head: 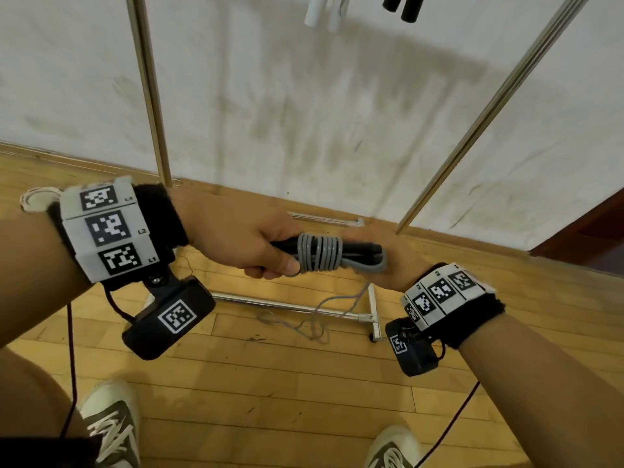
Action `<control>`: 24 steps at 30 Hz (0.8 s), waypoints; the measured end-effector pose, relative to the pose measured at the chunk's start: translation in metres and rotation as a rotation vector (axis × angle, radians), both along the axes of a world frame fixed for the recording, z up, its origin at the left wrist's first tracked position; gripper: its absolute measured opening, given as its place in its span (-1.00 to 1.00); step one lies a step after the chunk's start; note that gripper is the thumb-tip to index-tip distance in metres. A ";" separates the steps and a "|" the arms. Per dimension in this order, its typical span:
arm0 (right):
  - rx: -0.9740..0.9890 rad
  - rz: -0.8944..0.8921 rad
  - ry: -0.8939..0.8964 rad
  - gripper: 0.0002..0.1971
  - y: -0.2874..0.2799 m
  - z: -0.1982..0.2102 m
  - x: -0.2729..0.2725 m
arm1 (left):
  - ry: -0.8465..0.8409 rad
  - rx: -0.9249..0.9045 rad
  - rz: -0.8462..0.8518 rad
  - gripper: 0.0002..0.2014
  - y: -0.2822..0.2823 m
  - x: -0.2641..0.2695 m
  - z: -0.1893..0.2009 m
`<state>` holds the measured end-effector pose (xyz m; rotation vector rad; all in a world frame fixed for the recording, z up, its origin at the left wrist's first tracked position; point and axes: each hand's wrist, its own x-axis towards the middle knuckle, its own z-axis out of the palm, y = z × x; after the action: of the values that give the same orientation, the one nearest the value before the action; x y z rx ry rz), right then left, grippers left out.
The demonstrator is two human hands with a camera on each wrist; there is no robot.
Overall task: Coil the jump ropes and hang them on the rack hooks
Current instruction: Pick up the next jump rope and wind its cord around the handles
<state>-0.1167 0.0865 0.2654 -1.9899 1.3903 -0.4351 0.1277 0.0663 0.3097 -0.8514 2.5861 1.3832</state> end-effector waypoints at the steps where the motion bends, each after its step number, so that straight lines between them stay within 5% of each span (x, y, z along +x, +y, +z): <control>1: -0.024 0.025 0.124 -0.74 -0.002 -0.001 0.001 | -0.029 -0.001 -0.011 -0.86 0.001 -0.002 -0.002; 3: -0.102 0.082 0.351 -0.61 -0.006 -0.002 -0.001 | -0.086 -0.009 -0.016 -0.87 0.002 -0.004 -0.006; 5: -0.123 0.026 0.287 -0.43 -0.010 -0.005 -0.005 | -0.126 -0.016 -0.012 -0.86 0.002 -0.005 -0.009; 9: -0.096 -0.069 0.100 -0.74 -0.014 -0.004 -0.004 | -0.270 -0.134 0.007 -0.82 -0.002 -0.009 -0.016; 12: 0.005 -0.141 -0.085 -0.79 -0.017 0.007 0.006 | -0.331 -0.233 0.055 -0.84 -0.006 -0.011 -0.021; 17: 0.130 -0.177 -0.361 -0.77 -0.011 0.025 0.014 | -0.270 -0.349 0.198 -0.77 -0.019 -0.004 -0.021; 24: 0.039 -0.109 -0.422 -0.71 -0.002 0.014 0.014 | -0.032 -0.292 0.395 -0.79 -0.033 0.005 -0.016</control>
<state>-0.1028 0.0849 0.2796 -1.6718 1.2273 -0.8179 0.1331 0.0332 0.2933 -1.4800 2.7380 1.0579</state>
